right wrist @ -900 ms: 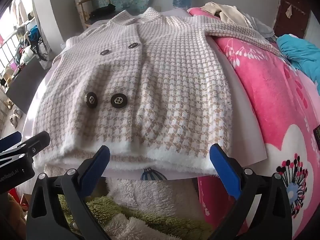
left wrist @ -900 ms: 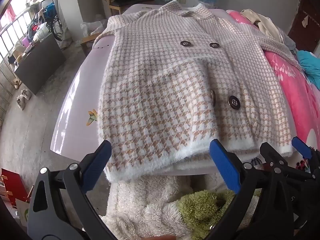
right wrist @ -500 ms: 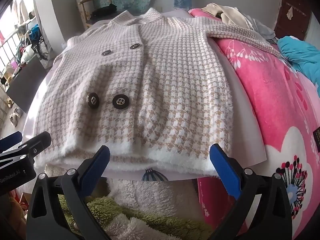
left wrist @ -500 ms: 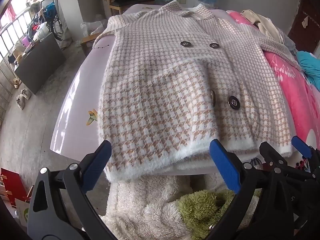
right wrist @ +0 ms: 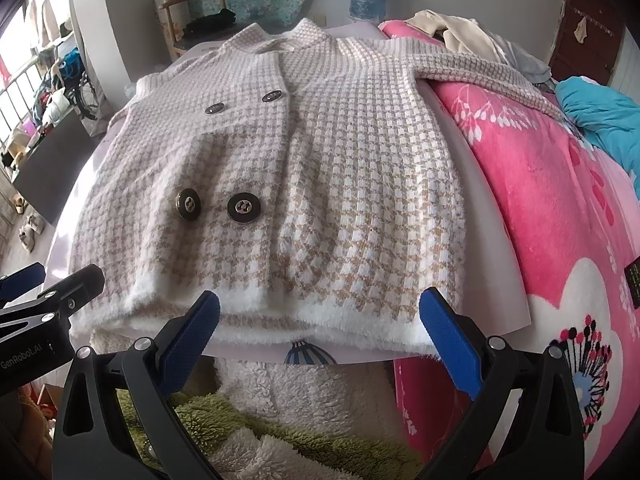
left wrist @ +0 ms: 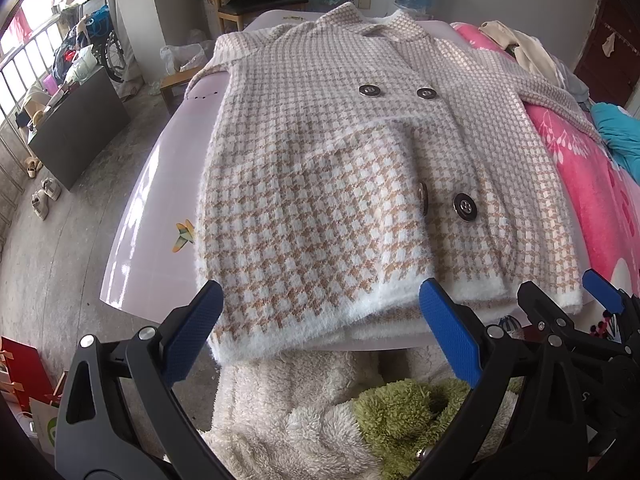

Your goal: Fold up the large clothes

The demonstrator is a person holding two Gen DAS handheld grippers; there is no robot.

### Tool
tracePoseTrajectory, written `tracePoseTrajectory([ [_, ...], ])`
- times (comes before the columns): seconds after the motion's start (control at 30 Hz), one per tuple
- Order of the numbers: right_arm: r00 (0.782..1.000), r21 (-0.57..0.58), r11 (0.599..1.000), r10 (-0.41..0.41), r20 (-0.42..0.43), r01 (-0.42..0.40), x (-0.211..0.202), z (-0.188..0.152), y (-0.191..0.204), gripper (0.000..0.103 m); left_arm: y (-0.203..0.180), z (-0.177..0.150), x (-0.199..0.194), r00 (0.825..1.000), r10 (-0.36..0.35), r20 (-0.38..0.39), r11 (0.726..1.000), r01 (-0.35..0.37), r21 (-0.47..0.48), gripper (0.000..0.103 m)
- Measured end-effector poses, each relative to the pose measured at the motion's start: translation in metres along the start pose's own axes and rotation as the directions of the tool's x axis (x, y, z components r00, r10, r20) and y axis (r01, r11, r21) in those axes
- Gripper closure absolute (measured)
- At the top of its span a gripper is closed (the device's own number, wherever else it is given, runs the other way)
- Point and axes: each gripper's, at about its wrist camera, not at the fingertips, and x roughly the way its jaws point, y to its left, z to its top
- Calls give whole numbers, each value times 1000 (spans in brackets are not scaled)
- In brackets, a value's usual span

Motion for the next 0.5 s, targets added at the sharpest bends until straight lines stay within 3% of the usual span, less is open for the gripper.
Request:
tracePoseTrajectory([
  [0.5, 1000, -5, 1000, -1, 3, 1, -1, 0, 1, 5, 0, 0, 0, 1000, -1, 2, 1000, 1, -1, 8],
])
